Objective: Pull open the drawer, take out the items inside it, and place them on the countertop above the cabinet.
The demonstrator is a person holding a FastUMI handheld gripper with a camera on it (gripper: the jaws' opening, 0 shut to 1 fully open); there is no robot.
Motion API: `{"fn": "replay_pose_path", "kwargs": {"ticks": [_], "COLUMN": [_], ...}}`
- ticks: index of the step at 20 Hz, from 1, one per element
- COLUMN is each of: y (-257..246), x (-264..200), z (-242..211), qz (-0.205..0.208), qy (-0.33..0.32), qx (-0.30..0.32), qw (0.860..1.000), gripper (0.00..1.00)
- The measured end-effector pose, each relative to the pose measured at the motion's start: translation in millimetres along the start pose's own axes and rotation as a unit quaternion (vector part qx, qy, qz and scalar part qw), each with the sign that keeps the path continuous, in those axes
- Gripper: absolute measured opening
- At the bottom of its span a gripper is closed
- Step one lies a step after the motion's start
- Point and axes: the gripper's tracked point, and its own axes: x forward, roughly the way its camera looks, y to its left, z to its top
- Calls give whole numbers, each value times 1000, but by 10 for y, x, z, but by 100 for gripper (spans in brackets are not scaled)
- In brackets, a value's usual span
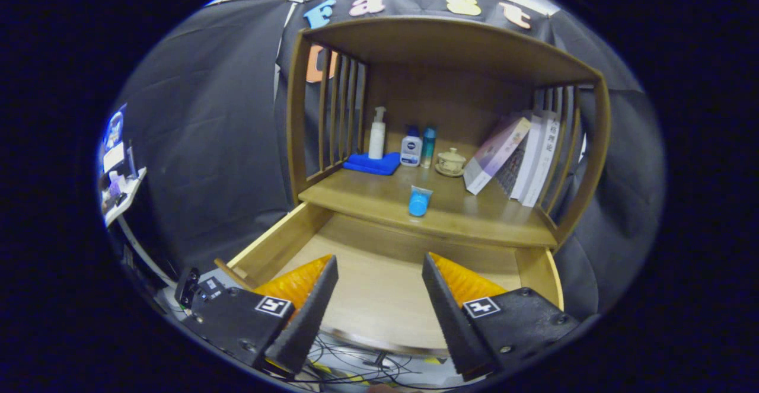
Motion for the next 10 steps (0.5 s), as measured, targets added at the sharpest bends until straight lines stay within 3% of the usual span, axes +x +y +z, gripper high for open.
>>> {"fn": "replay_pose_path", "kwargs": {"ticks": [1, 3, 10], "y": [20, 99, 271], "x": [-73, -183, -453], "z": [-63, -232, -973], "qz": [-4, -12, -33], "qy": [-8, -22, -44], "qx": [-5, -3, 32], "qw": [1000, 1000, 998], "gripper": [97, 99, 99]}}
